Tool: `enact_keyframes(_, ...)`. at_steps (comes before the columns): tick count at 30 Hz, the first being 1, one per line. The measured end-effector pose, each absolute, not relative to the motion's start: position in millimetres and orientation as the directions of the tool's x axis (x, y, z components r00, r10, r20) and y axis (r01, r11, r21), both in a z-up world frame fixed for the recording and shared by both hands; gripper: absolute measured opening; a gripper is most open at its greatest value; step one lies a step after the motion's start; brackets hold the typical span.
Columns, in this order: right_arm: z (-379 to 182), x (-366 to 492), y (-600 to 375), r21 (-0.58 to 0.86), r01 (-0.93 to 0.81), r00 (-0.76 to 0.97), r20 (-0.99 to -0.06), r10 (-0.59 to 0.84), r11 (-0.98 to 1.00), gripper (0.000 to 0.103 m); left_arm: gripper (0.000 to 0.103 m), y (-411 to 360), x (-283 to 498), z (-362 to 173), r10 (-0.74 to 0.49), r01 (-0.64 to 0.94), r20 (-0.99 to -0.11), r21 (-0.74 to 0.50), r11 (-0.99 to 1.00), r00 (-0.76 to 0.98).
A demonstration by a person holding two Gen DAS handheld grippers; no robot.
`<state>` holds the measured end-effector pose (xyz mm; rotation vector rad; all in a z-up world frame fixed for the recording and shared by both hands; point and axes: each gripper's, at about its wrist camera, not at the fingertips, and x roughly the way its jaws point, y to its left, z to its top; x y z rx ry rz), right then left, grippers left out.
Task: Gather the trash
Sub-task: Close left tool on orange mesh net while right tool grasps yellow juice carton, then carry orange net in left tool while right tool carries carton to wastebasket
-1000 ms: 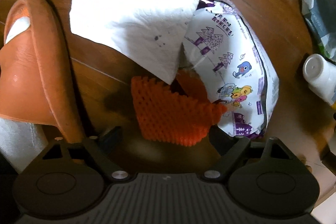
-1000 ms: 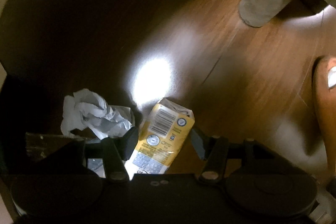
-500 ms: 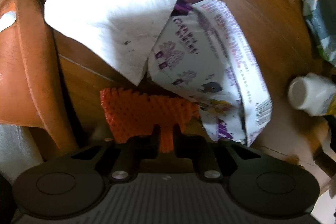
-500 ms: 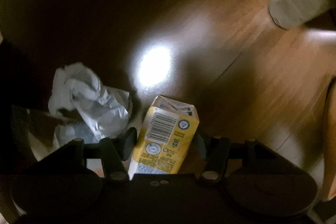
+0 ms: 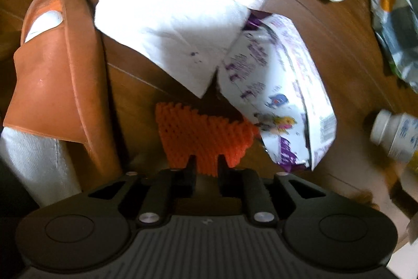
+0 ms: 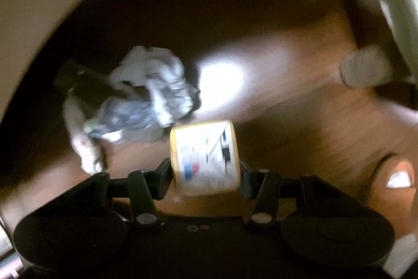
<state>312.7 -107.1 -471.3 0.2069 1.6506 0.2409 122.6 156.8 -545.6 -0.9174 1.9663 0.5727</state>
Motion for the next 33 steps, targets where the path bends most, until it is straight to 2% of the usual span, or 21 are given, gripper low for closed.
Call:
enact_keyframes(1, -462, 311, -108, 0.286, -0.031, -0.088, -0.955, 0.283, 0.958, 0.050, 0.038, 155, 123, -544, -0.383, -0.777, -0.857, 0.031, 0.629, -0.344)
enact_keyframes(2, -456, 310, -109, 0.292, -0.050, -0.083, -0.954, 0.287, 0.955, 0.050, 0.063, 150, 121, -545, -0.381, -0.772, -0.861, 0.021, 0.635, -0.337)
enact_keyframes(3, -449, 309, -111, 0.293, -0.066, -0.079, -0.954, 0.288, 0.954, 0.050, 0.082, 149, 123, -547, -0.376, -0.767, -0.866, 0.014, 0.642, -0.330)
enact_keyframes(8, -420, 301, -111, 0.316, -0.059, -0.097, -0.946, 0.310, 0.947, 0.050, 0.084, 141, 134, -551, -0.361, -0.747, -0.875, 0.002, 0.664, -0.323)
enact_keyframes(13, -389, 291, -110, 0.382, -0.030, -0.125, -0.918, 0.376, 0.924, 0.050, 0.084, 123, 134, -567, -0.276, -0.659, -0.879, 0.057, 0.750, -0.390)
enact_keyframes(19, -387, 290, -101, 0.418, -0.045, -0.143, -0.902, 0.408, 0.907, 0.050, 0.083, 129, 127, -584, -0.229, -0.629, -0.876, 0.104, 0.770, -0.424)
enact_keyframes(22, -393, 291, -104, 0.409, -0.036, -0.148, -0.904, 0.400, 0.912, 0.050, 0.076, 127, 124, -588, -0.222, -0.626, -0.871, 0.118, 0.771, -0.438)
enact_keyframes(24, -396, 291, -105, 0.402, -0.031, -0.149, -0.907, 0.394, 0.915, 0.050, 0.059, 128, 121, -594, -0.234, -0.634, -0.866, 0.117, 0.764, -0.442)
enact_keyframes(25, -397, 291, -106, 0.404, -0.029, -0.151, -0.906, 0.396, 0.914, 0.050, 0.057, 129, 120, -596, -0.245, -0.644, -0.864, 0.113, 0.757, -0.439)
enact_keyframes(29, -397, 294, -105, 0.407, -0.032, -0.147, -0.905, 0.398, 0.913, 0.050, 0.037, 131, 117, -599, -0.274, -0.669, -0.871, 0.081, 0.739, -0.408)
enact_keyframes(31, -398, 295, -105, 0.405, -0.033, -0.143, -0.907, 0.397, 0.914, 0.050, 0.032, 132, 122, -599, -0.283, -0.673, -0.873, 0.068, 0.736, -0.397)
enact_keyframes(33, -398, 297, -106, 0.406, -0.028, -0.141, -0.906, 0.398, 0.914, 0.050, 0.019, 133, 122, -598, -0.295, -0.677, -0.874, 0.051, 0.734, -0.386)
